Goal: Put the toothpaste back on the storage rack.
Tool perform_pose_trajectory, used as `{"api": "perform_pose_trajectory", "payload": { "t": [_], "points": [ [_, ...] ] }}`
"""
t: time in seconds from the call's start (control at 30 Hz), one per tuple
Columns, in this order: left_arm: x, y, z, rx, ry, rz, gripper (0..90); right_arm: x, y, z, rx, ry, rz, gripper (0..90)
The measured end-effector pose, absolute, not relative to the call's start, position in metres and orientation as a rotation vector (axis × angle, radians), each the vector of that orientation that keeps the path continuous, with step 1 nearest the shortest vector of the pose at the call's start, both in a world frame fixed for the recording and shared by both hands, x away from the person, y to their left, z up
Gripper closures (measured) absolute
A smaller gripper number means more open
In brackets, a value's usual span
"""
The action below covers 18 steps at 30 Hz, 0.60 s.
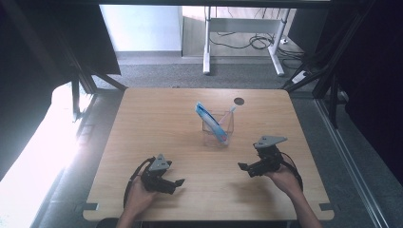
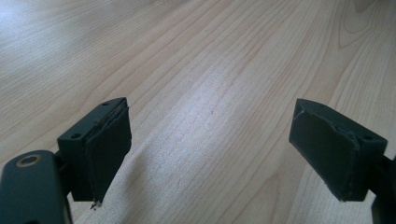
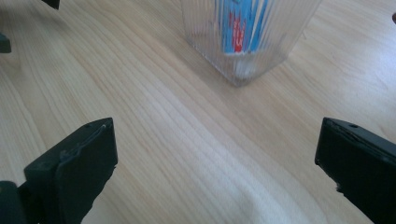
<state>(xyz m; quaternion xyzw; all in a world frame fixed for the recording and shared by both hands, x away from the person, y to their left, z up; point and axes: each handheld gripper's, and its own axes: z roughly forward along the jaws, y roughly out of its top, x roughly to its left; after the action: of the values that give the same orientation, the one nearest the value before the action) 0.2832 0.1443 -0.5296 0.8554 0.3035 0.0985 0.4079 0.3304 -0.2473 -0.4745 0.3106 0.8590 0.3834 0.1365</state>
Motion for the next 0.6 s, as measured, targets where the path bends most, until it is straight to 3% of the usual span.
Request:
{"api": "perform_pose_trajectory", "payload": {
  "t": [0.6],
  "points": [
    [0.282,0.143,-0.53,2.163,0.766,0.254,13.3,0.298,-0.269,-0.505,0.954,2.485,1.044,0.0]
  ]
}}
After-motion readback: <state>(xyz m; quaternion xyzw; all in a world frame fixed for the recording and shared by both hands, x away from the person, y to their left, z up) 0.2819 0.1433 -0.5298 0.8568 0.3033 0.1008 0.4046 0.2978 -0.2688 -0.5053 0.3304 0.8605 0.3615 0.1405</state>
